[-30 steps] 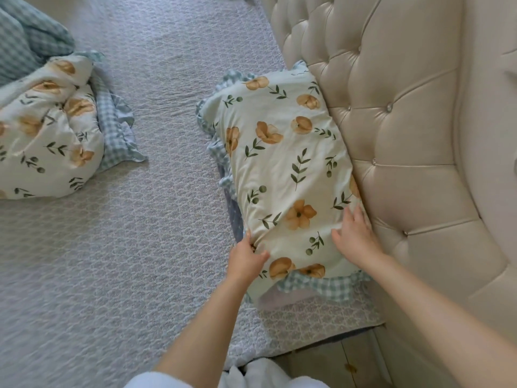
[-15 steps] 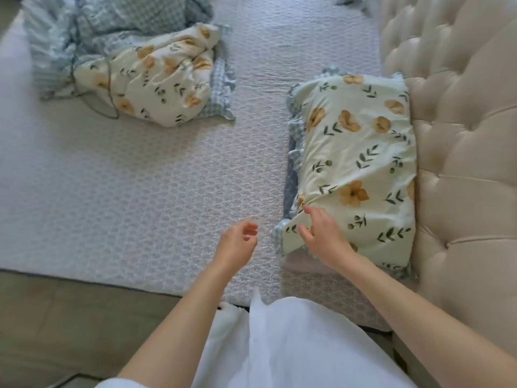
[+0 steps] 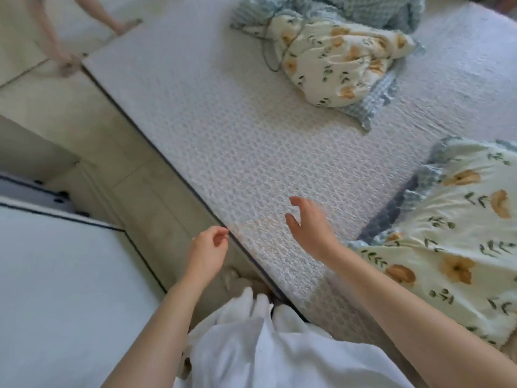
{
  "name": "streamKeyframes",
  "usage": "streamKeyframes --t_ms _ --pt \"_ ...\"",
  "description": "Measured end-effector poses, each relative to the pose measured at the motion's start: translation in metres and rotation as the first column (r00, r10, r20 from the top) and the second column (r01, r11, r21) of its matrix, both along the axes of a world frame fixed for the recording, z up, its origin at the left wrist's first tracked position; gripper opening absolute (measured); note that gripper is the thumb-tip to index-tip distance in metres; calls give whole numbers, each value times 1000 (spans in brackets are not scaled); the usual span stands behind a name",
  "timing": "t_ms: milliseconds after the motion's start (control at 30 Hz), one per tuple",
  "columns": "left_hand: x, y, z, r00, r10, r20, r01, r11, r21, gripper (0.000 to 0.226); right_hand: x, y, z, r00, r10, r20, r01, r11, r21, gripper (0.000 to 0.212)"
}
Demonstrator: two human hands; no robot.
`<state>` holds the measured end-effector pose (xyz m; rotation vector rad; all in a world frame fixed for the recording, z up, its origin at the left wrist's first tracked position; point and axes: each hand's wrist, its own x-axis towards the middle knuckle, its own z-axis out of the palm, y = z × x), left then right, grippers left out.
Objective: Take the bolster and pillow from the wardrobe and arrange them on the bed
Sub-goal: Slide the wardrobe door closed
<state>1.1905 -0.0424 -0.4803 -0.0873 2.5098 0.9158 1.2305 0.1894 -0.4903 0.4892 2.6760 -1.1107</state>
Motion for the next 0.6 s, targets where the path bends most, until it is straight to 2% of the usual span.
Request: streamKeyframes --t_ms 200,333,600 --pt "-9 -90 14 973 225 -57 -230 968 -103 24 -64 -83 14 969 248 -4 -248 968 -27 45" --pt "-13 -151 29 925 339 -174 -372 902 -220 30 -107 -151 25 921 387 -27 -388 920 -56 42" --pt "-22 -245 73 809 338 -480 -532 768 -356 32 -180 -300 44 805 583 -115 -594 785 -175 38"
